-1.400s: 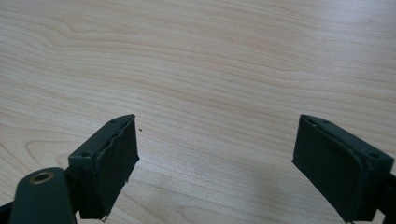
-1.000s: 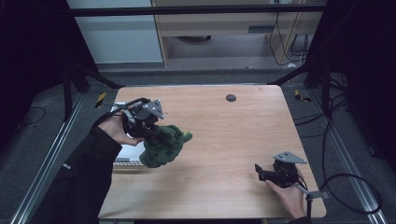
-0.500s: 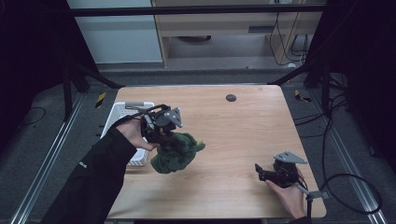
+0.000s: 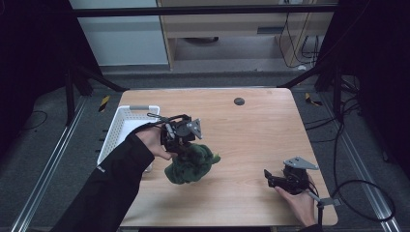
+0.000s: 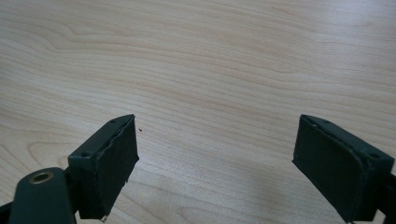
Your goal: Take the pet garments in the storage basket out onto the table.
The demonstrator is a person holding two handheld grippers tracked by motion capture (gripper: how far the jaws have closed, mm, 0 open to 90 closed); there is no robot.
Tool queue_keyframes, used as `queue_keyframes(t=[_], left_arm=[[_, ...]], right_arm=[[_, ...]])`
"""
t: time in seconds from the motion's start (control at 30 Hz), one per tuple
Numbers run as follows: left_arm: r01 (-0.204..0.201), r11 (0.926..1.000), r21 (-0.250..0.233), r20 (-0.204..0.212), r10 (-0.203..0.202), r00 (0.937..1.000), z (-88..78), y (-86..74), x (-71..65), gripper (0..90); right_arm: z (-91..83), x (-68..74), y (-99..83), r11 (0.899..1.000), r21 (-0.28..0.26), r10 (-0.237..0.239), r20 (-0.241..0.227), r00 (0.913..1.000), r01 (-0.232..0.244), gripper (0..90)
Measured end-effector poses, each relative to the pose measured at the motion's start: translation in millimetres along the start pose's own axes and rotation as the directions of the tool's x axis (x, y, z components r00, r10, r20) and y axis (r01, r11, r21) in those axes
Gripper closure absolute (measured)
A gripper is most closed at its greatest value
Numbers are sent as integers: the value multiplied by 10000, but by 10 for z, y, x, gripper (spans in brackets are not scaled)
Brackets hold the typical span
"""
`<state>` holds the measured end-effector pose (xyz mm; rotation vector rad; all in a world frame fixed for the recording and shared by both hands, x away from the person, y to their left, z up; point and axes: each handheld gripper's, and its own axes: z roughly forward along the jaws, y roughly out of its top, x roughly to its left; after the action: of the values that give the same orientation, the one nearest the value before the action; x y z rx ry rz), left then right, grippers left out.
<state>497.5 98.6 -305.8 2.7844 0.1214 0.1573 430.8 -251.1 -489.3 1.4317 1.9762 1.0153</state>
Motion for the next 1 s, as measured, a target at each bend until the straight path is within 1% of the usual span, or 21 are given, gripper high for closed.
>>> queue_keyframes(t=[0.23, 0.33, 0.47, 0.5, 0.53, 0.63, 0.77, 1.0], left_arm=[[-211, 9998, 28, 204, 210, 9996, 108, 102, -10, 756], [-447, 9988, 214, 272, 441, 9987, 206, 177, -21, 756], [-624, 9973, 392, 402, 608, 9973, 326, 230, -30, 755], [-624, 9973, 392, 402, 608, 9973, 326, 230, -30, 756], [-676, 9964, 514, 412, 655, 9970, 385, 253, -34, 755], [-736, 9961, 492, 457, 714, 9964, 456, 287, -33, 755], [-853, 9950, 518, 634, 820, 9946, 579, 320, -44, 755], [-851, 9939, 697, 707, 802, 9943, 761, 325, -49, 755]], right_arm=[[-3, -5, 1, 10000, -10, 12, -9, 10000, -12, 138], [-6, -6, 2, 10000, -18, 30, -4, 10000, -30, 138], [-13, -7, 5, 9999, -60, 116, -8, 9999, -116, 138], [-13, -11, 4, 9999, -61, 87, -6, 10000, -87, 138], [-13, -13, 4, 9999, -61, 83, -3, 10000, -83, 138], [-14, -16, 5, 10000, -64, 72, 0, 10000, -72, 138], [-16, -21, 6, 10000, -72, 55, 9, 10000, -55, 138], [-16, -22, 6, 9999, -66, 85, 13, 10000, -84, 138]])
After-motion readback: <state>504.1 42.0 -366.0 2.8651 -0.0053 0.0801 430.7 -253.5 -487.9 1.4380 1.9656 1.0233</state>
